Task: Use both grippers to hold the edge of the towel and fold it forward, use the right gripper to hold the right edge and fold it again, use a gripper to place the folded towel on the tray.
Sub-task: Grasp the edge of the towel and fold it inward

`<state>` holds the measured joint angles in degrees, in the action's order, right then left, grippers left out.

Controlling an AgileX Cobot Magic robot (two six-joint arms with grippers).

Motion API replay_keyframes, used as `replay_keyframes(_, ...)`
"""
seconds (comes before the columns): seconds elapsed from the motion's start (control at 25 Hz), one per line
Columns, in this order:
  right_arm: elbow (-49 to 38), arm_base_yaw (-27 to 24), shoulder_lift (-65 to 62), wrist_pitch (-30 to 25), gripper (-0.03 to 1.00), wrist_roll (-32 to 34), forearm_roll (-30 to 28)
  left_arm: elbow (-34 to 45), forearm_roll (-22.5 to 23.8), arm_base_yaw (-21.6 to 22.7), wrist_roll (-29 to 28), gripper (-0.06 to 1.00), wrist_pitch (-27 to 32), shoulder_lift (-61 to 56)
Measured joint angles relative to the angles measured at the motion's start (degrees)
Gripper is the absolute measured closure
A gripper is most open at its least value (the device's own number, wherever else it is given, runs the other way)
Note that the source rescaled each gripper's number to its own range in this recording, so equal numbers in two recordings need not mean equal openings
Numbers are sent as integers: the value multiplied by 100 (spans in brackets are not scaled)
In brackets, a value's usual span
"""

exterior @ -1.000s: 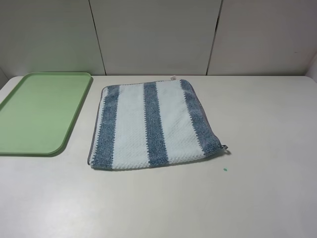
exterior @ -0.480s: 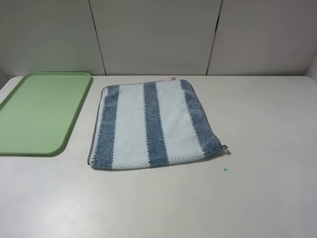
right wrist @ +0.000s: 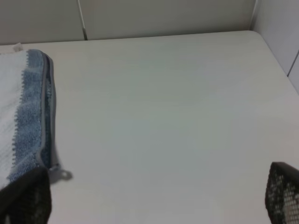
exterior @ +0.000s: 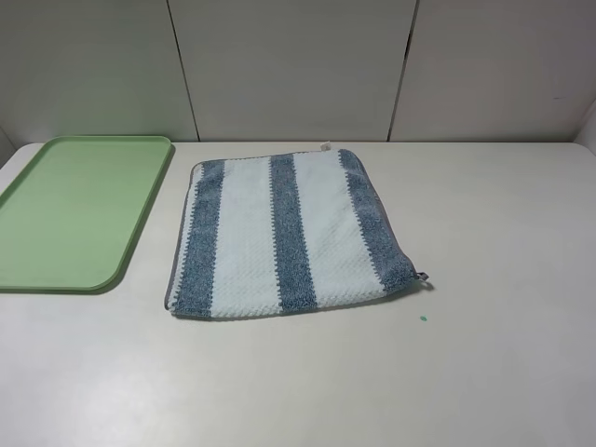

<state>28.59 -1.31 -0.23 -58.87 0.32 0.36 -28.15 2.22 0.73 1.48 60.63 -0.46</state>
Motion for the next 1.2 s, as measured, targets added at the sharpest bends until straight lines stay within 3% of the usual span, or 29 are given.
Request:
replay_keyframes(0.36,0,22,63,0,-3,0,125,0,-5,0,0,-6,0,0)
replay_keyframes(0.68,-4,538,369,11,-3,-32,300,-6,-102,0,15,-6,6,0)
replay_keyframes(0.88,-4,831,925,11,-3,-157,367,-23,-475,-14,399,-6,46,193)
replay_keyframes(1.0,-4,1006,1280,11,-3,-325,404,-115,-664,-201,653,-6,46,663)
replay_keyframes(1.2,316,1313,1838,11,-3,-638,429,-463,-607,-736,897,-6,40,1557)
